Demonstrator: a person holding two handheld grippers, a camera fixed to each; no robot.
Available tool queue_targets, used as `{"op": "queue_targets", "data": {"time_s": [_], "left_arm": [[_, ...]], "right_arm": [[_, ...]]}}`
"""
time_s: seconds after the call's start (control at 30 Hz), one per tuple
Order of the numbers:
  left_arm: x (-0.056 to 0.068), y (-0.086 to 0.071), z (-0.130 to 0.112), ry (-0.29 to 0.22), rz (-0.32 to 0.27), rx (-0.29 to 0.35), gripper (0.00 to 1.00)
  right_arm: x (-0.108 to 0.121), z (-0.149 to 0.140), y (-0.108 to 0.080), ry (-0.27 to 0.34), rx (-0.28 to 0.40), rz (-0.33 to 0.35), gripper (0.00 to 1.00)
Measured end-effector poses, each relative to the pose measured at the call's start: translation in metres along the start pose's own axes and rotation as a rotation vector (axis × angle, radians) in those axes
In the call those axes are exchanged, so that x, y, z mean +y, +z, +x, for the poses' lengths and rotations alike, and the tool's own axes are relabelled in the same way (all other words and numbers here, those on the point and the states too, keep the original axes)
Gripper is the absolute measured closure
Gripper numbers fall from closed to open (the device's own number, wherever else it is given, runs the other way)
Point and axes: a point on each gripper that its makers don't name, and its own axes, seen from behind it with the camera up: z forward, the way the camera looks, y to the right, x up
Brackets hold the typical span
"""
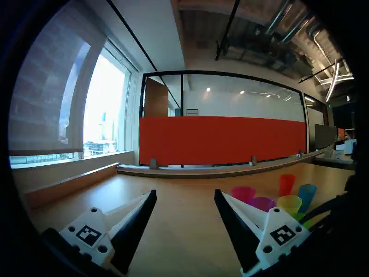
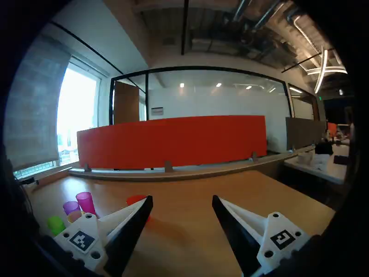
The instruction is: Pour water
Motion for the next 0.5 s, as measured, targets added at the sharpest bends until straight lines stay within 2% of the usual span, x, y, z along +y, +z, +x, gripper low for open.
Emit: {"op": "queue_targets", "data": {"time_s": [0.27,0.5], "left_arm": [[0.002,0.002,-0.01,-0.017,0.018,-0.007,0.07],[0.007,0.0,-0.013,-0.028,0.021,-0.006,0.07]], "right_arm": [[-0.003,-0.004,0.002,-0.026,-0.016,0.001,0.01],[-0.004,-0.004,0.003,-0.015,-0.015,0.005,0.0]]}}
